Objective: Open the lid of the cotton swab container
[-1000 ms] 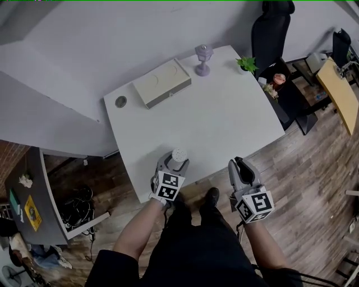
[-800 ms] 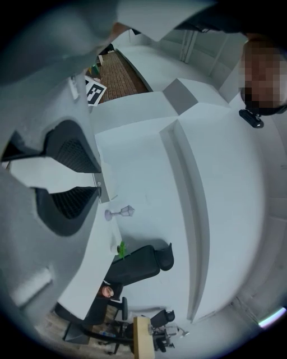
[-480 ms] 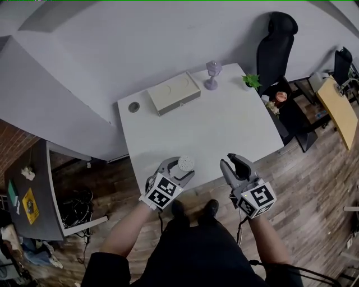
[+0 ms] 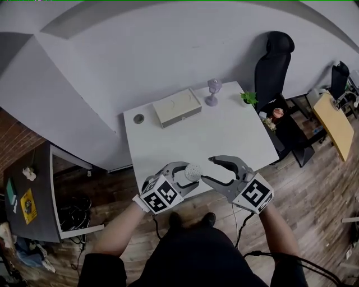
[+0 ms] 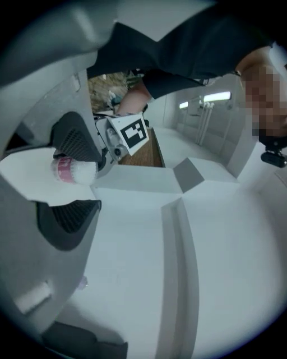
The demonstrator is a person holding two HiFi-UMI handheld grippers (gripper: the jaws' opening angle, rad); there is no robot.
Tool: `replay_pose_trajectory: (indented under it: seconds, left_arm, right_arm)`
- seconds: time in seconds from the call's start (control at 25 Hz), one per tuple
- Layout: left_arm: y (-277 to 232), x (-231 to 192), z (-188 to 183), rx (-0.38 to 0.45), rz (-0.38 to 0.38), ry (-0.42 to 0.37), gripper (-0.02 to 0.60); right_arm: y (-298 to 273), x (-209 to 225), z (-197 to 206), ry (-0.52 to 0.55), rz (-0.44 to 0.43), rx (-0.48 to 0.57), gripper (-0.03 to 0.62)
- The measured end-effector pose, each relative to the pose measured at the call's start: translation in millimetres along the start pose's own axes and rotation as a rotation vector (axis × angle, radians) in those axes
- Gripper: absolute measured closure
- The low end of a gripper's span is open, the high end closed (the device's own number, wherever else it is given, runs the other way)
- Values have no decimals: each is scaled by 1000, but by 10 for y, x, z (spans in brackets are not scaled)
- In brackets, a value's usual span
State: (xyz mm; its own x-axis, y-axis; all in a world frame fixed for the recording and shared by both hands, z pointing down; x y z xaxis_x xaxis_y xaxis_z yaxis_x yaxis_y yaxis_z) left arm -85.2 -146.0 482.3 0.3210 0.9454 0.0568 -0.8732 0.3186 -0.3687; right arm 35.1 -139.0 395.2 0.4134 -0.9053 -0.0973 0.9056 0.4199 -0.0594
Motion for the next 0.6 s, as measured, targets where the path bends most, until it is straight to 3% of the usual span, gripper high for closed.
replay_pose_trajectory:
  seconds: [0.12, 0.28, 0.52, 0.6]
  left_arm:
    - [33, 56, -123, -19, 39, -49, 334]
    - [62, 128, -219, -48, 98, -110, 334]
    - [71, 239, -238, -57, 161, -126, 334]
    - [75, 256, -223, -64, 170, -130, 334]
  right_arm:
    - [-85, -142, -59, 79, -138, -54, 336]
    - [-147, -229, -67, 153, -249, -135, 298]
    - [-167, -333, 78, 213, -324, -217, 299]
    - [-175, -343, 104, 211, -328, -216, 332]
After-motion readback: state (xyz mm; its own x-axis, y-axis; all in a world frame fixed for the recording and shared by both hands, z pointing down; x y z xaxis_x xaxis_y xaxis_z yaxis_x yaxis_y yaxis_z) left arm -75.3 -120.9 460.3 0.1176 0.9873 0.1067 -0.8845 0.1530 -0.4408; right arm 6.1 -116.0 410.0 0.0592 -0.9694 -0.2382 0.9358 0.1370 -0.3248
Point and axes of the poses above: the fingertips, and each gripper's own axes: y backward along the fingers, x to its right, z out of its underside, the point moved 7 cm from there along y, backward along the fingers, and after that the axes turned 13 degrees about x, right-handed, at the moved point
